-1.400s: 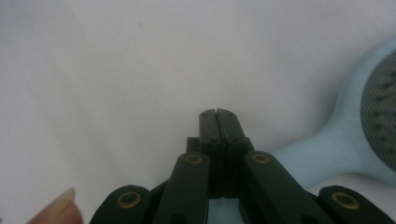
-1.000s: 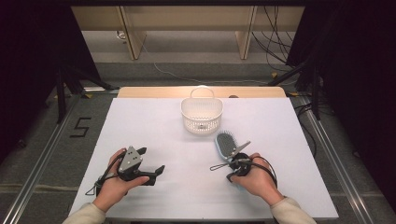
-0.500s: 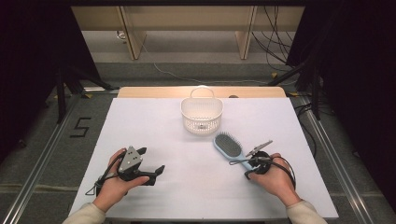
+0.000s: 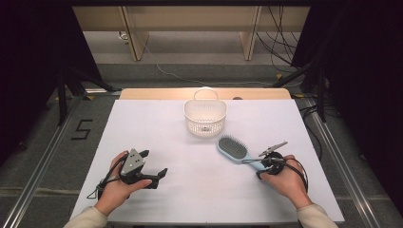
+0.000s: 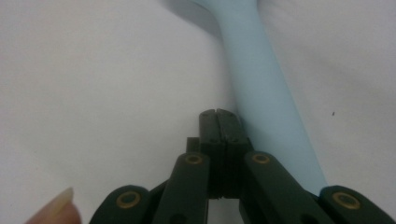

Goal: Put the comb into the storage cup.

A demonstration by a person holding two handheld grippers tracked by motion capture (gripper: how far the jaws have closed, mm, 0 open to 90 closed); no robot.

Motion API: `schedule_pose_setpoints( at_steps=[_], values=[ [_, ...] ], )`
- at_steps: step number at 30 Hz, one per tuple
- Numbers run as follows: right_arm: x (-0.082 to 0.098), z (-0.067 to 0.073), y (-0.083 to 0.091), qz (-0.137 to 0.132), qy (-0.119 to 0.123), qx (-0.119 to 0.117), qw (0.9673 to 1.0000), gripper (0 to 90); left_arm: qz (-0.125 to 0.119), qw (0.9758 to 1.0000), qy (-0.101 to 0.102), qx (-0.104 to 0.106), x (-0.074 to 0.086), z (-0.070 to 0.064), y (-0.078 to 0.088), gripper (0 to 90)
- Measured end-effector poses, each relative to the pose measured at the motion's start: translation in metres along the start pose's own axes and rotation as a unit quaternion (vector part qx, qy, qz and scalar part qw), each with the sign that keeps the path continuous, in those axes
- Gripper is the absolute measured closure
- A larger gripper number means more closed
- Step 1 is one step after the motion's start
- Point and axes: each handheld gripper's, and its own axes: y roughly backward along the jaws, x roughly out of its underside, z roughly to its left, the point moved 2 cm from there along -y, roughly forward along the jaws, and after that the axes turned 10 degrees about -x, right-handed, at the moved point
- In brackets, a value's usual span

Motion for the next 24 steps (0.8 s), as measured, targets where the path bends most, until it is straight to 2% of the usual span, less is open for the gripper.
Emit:
schedule_pose_setpoints(
  at_steps=[4, 9, 12, 13, 14, 15, 16, 17, 18, 21, 24],
  values=[
    [0.001, -0.001, 0.001, -0.004, 0.001, 0.001, 1.0, 90.0, 0.001, 1.0, 0.0, 0.0, 0.0, 0.0, 0.0, 5.9],
    [0.002, 0.0, 0.009, -0.05, 0.015, -0.003, 0.9986, 80.8, 0.001, 1.0, 0.0, -0.001, 0.0, 0.0, 0.0, 6.0],
    [0.006, -0.001, 0.011, -0.092, 0.023, -0.015, 0.9954, 75.8, 0.001, 1.0, 0.0, -0.001, 0.0, 0.0, 0.0, 5.9],
    [0.006, -0.001, 0.011, -0.092, 0.023, -0.015, 0.9954, 75.8, 0.001, 1.0, 0.001, -0.001, 0.0, 0.0, 0.0, 5.9],
    [0.008, -0.002, 0.012, -0.12, 0.028, -0.032, 0.9919, 72.4, 0.0, 1.0, 0.001, -0.001, 0.0, 0.001, 0.0, 5.9],
    [0.01, -0.003, 0.012, -0.135, 0.029, -0.041, 0.9896, 70.2, 0.0, 1.0, 0.001, -0.002, 0.0, 0.001, 0.0, 5.9],
    [0.01, -0.003, 0.012, -0.135, 0.029, -0.041, 0.9896, 70.2, 0.0, 1.0, 0.001, -0.002, 0.0, 0.001, 0.0, 5.9],
    [0.011, -0.003, 0.014, -0.167, 0.038, -0.049, 0.984, 64.7, 0.0, 1.0, 0.001, -0.003, 0.0, 0.001, 0.0, 5.9],
    [0.012, -0.003, 0.016, -0.183, 0.042, -0.052, 0.9809, 62.3, 0.0, 1.0, 0.002, -0.003, 0.0, 0.001, 0.0, 5.9],
    [0.011, -0.003, 0.023, -0.237, 0.049, -0.066, 0.9681, 51.5, -0.001, 1.0, 0.002, -0.003, 0.0, 0.001, 0.0, 5.9],
    [0.01, -0.005, 0.03, -0.293, 0.052, -0.067, 0.9522, 40.9, -0.003, 1.0, 0.006, 0.0, 0.0, 0.001, 0.0, 5.8]
  ],
)
